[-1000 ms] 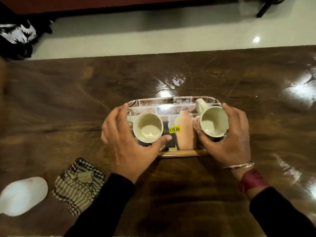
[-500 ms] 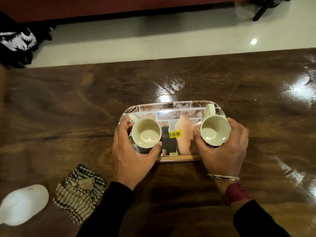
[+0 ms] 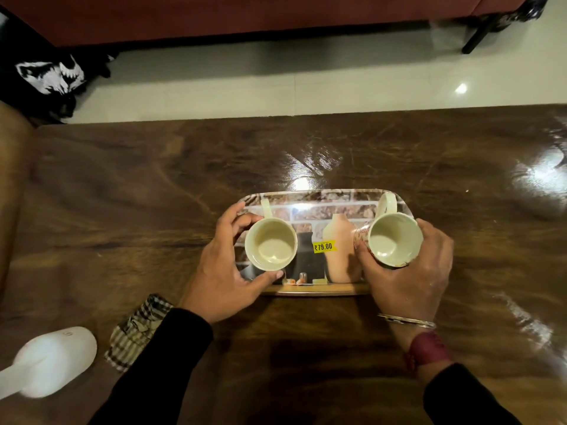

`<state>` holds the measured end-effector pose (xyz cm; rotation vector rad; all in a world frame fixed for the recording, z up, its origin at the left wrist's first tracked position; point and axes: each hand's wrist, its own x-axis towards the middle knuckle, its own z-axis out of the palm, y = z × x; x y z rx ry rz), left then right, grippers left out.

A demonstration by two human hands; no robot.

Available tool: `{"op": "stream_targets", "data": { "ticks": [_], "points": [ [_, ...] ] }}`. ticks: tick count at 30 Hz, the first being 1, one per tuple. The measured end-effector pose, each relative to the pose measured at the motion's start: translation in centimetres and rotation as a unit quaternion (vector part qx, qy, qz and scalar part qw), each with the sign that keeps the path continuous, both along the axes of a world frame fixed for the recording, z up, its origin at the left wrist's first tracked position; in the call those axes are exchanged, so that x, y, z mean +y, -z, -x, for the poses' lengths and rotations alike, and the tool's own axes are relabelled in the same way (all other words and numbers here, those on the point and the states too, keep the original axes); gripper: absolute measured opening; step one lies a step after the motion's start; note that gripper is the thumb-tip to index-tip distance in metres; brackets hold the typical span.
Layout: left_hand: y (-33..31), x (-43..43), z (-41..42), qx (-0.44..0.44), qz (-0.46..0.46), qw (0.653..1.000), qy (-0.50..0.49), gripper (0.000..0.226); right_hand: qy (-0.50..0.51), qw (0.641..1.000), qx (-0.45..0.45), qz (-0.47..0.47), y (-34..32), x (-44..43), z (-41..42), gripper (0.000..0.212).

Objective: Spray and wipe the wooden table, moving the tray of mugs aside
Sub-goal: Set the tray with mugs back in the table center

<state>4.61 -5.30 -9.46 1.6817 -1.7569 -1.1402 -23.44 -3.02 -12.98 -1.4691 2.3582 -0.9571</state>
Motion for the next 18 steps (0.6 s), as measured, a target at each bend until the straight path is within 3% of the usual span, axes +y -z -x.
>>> {"op": "stream_targets", "data": {
  "ticks": [18],
  "points": [
    [0.72,-0.18,-0.91,0.026,-0.018,0.999,0.025,0.117,0.017,1.0,0.014,-0.011,-0.22,0.12,-0.55,0.083]
  ]
}}
